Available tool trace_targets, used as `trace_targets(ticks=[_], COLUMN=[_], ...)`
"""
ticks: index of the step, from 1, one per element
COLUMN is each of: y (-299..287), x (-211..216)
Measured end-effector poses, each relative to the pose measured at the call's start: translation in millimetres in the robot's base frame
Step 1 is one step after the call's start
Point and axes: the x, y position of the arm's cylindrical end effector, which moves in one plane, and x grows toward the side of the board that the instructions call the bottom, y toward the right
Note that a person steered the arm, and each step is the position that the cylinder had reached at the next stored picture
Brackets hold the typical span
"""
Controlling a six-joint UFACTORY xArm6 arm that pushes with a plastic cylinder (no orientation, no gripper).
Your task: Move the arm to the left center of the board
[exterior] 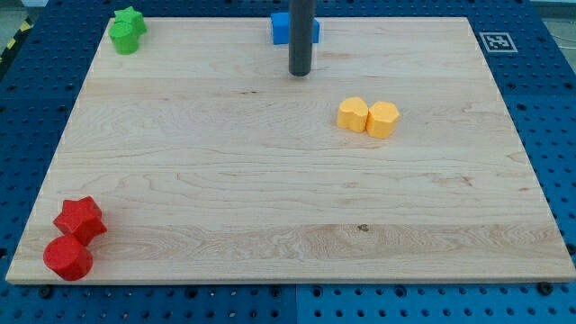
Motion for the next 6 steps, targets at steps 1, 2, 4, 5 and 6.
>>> trace_targets(ticks=[1,2,4,5,6], y=[-17,-17,-25,-43,-68], x=[0,0,0,0,6])
